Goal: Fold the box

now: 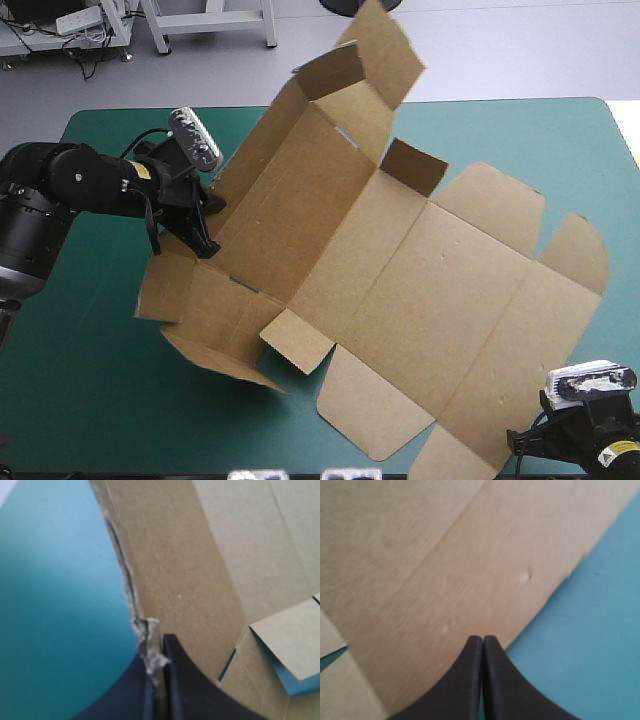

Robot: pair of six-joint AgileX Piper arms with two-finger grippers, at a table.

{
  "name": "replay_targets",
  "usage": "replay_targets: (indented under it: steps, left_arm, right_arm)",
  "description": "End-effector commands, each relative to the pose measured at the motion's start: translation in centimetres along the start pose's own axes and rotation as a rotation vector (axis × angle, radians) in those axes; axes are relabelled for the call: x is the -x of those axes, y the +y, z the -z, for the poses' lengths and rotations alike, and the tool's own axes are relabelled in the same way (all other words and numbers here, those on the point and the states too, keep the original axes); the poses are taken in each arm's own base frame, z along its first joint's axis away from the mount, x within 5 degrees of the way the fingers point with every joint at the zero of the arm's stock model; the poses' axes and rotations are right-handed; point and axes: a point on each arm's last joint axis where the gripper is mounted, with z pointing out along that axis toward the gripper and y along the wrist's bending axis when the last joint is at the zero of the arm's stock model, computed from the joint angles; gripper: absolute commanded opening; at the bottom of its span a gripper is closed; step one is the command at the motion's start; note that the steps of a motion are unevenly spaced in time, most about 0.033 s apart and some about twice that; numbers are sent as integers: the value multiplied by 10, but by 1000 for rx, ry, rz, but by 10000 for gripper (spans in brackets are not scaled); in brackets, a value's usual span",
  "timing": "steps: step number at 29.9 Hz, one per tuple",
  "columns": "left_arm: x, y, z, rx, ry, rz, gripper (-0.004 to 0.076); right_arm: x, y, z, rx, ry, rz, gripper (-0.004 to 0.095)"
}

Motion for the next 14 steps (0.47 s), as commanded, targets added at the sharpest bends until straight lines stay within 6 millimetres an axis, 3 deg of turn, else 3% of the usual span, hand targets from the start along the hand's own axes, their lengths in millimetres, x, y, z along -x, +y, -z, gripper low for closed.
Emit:
replay_targets:
  steps: [1,7,14]
  left_arm:
    - [36,-16,31,155,-203,-197,-10]
    - [63,-38,28,288,-298,-500,-10]
    - [80,-63,22,466,-236,-762,-10]
  right_arm:
    - [11,0,5,-3,-73,4,-5]
    - [11,0,5,-5,-78,21,-5]
    - [13,0,7,-7,-88,23,-5]
